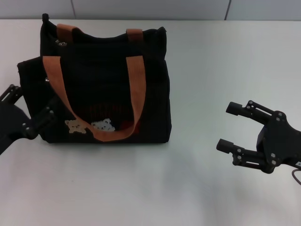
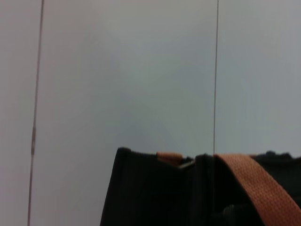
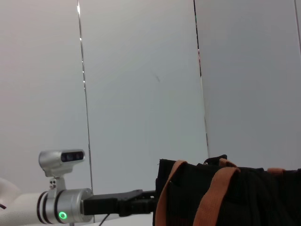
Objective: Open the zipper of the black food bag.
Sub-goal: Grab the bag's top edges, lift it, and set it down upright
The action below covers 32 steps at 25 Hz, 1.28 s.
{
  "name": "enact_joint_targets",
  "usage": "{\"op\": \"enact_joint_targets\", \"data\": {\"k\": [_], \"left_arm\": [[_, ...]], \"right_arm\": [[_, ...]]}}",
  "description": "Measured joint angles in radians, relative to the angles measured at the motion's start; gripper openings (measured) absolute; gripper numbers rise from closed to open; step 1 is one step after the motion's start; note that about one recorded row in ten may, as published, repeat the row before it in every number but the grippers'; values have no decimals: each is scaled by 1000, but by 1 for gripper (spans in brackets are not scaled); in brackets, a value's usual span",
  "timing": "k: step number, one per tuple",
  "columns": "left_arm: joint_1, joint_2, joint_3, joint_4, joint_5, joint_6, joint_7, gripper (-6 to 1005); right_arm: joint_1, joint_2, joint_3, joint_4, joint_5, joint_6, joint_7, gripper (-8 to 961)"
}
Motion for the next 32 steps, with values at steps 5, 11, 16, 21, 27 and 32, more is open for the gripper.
{"op": "enact_joint_targets", "data": {"k": [5, 11, 16, 21, 27, 32], "left_arm": [[-30, -1, 19, -21, -2, -64, 49, 676], [-34, -3, 2, -54, -9, -43, 164, 636], [-40, -3, 1, -121, -28, 4, 381, 471], [-63, -2, 1, -141, -44, 41, 481, 292], [-143, -1, 7, -98, -39, 107, 542, 178], [-210, -3, 25, -85, -37, 110, 641, 124]], "right_arm": [[0, 0, 0, 0, 0, 0, 0, 834], [0, 0, 1, 0, 0, 0, -1, 835], [-4, 1, 21, 34, 53, -11, -29, 834], [-7, 4, 98, 207, 326, -56, -148, 834], [67, 5, 105, 327, 478, -54, -186, 835], [186, 8, 111, 398, 506, 8, -222, 835]]}}
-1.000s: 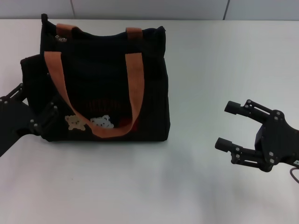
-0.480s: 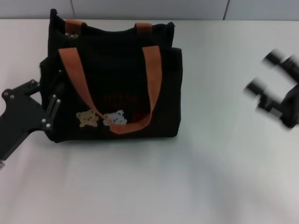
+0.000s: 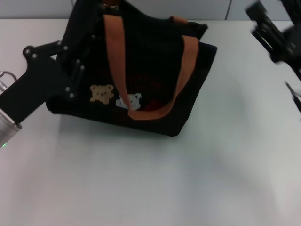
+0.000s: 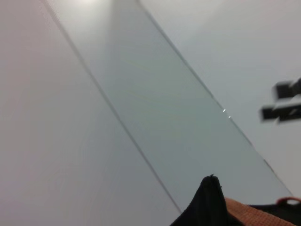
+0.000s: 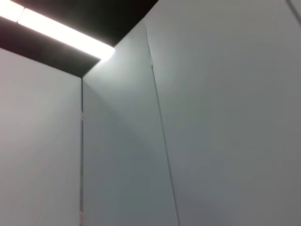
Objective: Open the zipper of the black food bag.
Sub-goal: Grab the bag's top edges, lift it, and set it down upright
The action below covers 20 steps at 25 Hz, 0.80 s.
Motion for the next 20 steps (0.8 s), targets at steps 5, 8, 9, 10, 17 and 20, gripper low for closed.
{"op": "enact_joint_targets", "data": {"k": [5, 8, 9, 10, 17, 20], "left_arm": [[-46, -1, 12, 3, 0, 51, 73, 118], [-71, -1, 26, 24, 0, 101, 91, 115], [-79, -1, 27, 33, 0, 118, 89, 114], [-84, -1, 29, 39, 0, 128, 88, 113], [-117, -5, 132, 6, -1, 153, 146, 114], [-121, -5, 181, -53, -4, 154, 240, 112]], "right_arm": [[111, 2, 48, 72, 19, 181, -47, 835], [148, 2, 43, 125, 7, 293, -80, 834], [151, 2, 37, 145, -9, 325, -81, 834], [146, 2, 34, 159, -30, 347, -82, 834], [92, 1, 34, 214, -191, 473, -85, 835], [81, 1, 36, 222, -244, 518, -78, 835]]}}
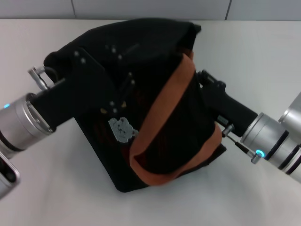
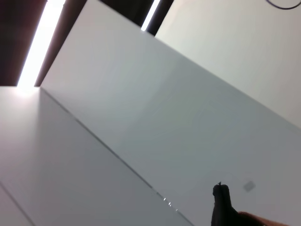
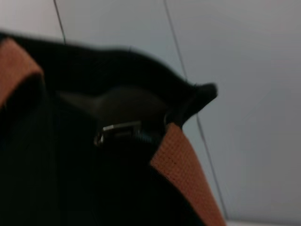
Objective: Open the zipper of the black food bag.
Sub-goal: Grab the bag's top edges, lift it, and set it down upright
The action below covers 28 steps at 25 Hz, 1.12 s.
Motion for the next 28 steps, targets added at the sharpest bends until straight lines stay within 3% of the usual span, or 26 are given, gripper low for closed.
{"op": "enact_joint_targets", "data": {"k": [9, 13, 16, 21, 28], "left_arm": [[14, -1, 35, -132, 19, -30, 183, 104], [22, -1, 42, -188, 37, -32, 247, 100], [25, -1, 42, -218, 37, -39, 259, 98], [22, -1, 42, -238, 38, -51, 261, 99], [15, -1, 38, -253, 39, -65, 262, 97]], "right_arm": [[-94, 0, 81, -25, -17, -41, -25, 835], [-197, -3, 151, -74, -15, -187, -25, 834], [-294, -3, 191, -146, -25, -389, -86, 834], [-331, -6, 143, -175, -132, -545, -331, 834], [-299, -1, 128, -71, -190, -458, -566, 834]]}}
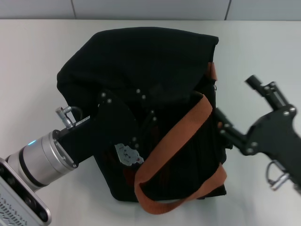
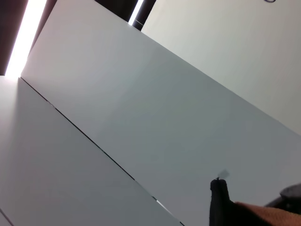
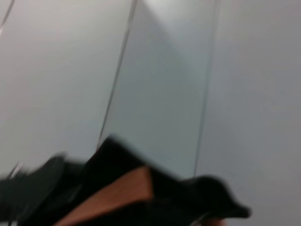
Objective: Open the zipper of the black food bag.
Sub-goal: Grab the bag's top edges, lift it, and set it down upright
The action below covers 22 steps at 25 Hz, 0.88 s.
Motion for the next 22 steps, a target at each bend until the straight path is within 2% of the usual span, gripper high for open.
{"op": "enact_joint_targets", "data": {"k": [3, 7, 13, 22], "left_arm": [[0, 0, -1, 0, 1, -6, 0, 96], [0, 0, -3, -1, 2, -8, 1, 96], [0, 0, -4, -2, 1, -9, 1, 96], [-2, 0, -7, -2, 1, -6, 0, 96]], "right_arm": [[16, 0, 10, 95, -4, 79, -232, 835], [24, 1, 14, 121, -2, 106, -279, 835], [5, 1, 83, 163, 2, 104, -397, 835], [-4, 1, 117, 180, 2, 88, -453, 834]]}}
